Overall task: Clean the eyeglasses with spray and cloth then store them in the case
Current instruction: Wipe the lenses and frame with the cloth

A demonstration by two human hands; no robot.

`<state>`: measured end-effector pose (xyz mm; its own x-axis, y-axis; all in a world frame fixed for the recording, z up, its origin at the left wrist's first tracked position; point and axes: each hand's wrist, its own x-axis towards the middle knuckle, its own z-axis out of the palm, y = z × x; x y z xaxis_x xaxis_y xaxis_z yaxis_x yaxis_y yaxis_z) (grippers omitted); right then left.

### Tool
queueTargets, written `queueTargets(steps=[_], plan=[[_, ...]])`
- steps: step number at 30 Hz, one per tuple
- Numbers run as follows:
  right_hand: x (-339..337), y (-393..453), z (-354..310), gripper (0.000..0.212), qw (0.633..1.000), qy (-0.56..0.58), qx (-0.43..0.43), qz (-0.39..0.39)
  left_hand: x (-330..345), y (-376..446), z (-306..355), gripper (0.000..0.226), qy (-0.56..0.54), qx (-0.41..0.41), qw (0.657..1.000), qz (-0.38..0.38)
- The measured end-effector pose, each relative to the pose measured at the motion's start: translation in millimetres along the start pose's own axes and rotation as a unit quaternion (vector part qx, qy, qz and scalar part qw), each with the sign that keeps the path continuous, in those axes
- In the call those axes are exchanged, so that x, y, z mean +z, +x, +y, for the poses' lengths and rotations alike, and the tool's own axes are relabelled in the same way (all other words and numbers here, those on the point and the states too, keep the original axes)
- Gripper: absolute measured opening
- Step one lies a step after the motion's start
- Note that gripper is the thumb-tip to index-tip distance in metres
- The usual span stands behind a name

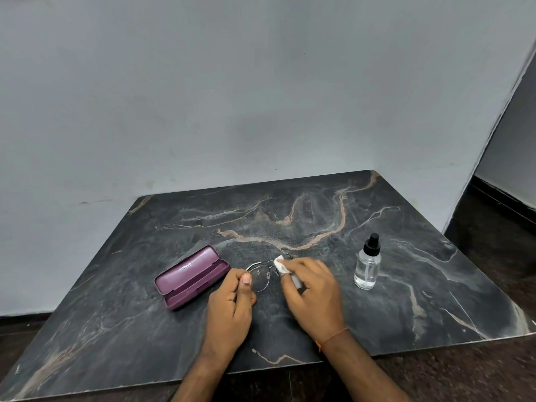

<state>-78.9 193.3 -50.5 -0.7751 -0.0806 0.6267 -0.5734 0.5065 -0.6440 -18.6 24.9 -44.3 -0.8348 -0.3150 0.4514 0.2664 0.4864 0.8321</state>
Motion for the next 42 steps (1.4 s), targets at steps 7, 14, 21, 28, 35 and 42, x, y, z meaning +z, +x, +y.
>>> queueTargets(steps=[7, 14, 21, 28, 35, 42], plan=[[-2.0, 1.9, 1.3, 0.022, 0.998, 0.022, 0.05, -0.009, -0.1, 0.1, 1.9, 0.033, -0.008, 0.006, 1.0, 0.004], [-2.1, 1.6, 0.1, 0.016, 0.994, 0.098, 0.051, -0.026, -0.4, 1.5, -3.2, 0.032, -0.025, -0.015, 0.998, 0.063], [-8.1, 11.0, 8.7, 0.019, 0.925, 0.27, 0.262, -0.048, -2.7, 3.8, -1.4, 0.036, -0.097, -0.048, 0.993, 0.054], [-27.2, 19.3, 3.6, 0.019, 0.807, 0.486, 0.333, -0.035, -2.6, 6.6, 1.1, 0.032, -0.144, -0.072, 0.986, -0.039], [-38.4, 17.1, 3.6, 0.04, 0.763, 0.551, 0.318, -0.112, -2.4, 6.5, 3.1, 0.031, -0.142, -0.079, 0.984, -0.078], [-38.9, 17.8, 7.5, 0.041, 0.733, 0.572, 0.333, -0.157, -4.1, 7.2, 3.5, 0.032, -0.152, -0.091, 0.981, -0.082]])
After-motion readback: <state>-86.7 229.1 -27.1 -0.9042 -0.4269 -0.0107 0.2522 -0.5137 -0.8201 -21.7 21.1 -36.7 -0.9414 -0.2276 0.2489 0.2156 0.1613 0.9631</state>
